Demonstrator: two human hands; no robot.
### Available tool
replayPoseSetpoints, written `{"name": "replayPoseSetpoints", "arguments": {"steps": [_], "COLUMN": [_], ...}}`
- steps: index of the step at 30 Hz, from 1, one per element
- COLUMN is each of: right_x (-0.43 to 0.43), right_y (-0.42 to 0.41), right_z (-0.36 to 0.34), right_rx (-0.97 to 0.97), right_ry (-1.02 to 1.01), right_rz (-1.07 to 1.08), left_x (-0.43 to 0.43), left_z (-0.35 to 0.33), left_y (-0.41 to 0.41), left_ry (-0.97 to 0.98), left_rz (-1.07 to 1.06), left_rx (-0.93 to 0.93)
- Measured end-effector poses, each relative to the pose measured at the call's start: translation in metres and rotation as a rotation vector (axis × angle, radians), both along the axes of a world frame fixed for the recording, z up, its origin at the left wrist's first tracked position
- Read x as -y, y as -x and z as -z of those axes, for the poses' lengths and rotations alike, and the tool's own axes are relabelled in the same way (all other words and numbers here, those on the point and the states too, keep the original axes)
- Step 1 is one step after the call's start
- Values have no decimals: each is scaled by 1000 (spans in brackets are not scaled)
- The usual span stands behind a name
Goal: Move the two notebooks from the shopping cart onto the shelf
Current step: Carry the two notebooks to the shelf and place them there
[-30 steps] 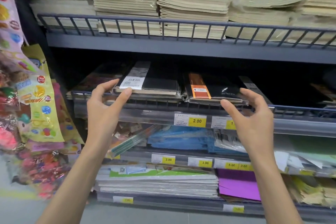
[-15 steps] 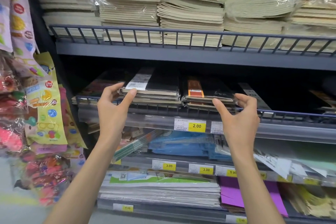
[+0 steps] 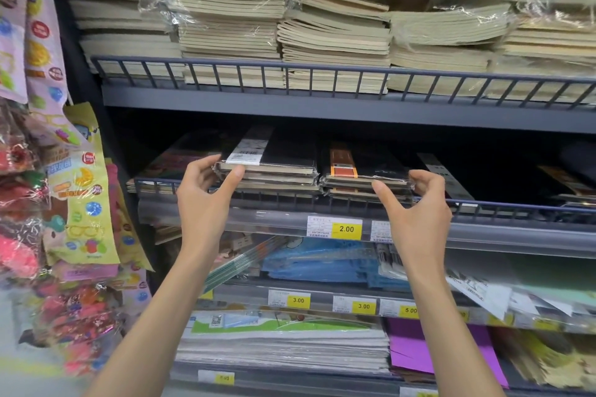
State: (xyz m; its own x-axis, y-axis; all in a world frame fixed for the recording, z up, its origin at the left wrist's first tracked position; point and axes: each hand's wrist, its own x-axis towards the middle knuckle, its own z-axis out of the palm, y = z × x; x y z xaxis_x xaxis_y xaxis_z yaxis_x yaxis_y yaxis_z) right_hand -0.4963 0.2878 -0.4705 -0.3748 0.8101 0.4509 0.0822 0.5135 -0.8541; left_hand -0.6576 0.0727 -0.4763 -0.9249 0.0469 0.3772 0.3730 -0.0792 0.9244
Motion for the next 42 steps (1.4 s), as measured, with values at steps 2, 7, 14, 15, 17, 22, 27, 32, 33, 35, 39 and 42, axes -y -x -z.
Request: {"name": "replayPoseSetpoints", "arguments": {"steps": [2,7,14,15,17,22,27,32,33,35,39,42], "right_x": [0,2,-1,-1,-2,3,14,27,28,30,31,29], "right_y": [-1,-6,-19,-22,-29,-50,-66,-79,-83,-89,-106,-124], "right_z": [0,1,-1,-2,-8,-35,-80,-141,-155,-185,-245,-287], "right_rx": [14,52,215,319,588,1007,1223,1368,1382,1406,1444,1493], "right_ry": [-6,-34,-98,-119,-124,-109,-139,-155,-148,-127,-109,-119], "right_rz": [-2,-15,-1,-11,-56,-74,-105,-198,-212,-242,-261,-239], "left_x": [1,6,17,19,24,41,49,46,44,41,25,7], "left_z": [0,-1,-7,-10,-16,-30,-71,-132,-147,-177,-236,-276], "left_y": [-1,-2,-6,-8,-9,-8,-18,-34,-38,-47,-65,-81], "left_ry": [7,48,180,227,353,900,1286,1559,1599,1668,1741,1790], "left_rz": [4,4,10,3,5,156,233,381,405,448,506,573], "left_rx": [5,-10,-15,-13,19,114,130,116,96,55,-5,-93]}}
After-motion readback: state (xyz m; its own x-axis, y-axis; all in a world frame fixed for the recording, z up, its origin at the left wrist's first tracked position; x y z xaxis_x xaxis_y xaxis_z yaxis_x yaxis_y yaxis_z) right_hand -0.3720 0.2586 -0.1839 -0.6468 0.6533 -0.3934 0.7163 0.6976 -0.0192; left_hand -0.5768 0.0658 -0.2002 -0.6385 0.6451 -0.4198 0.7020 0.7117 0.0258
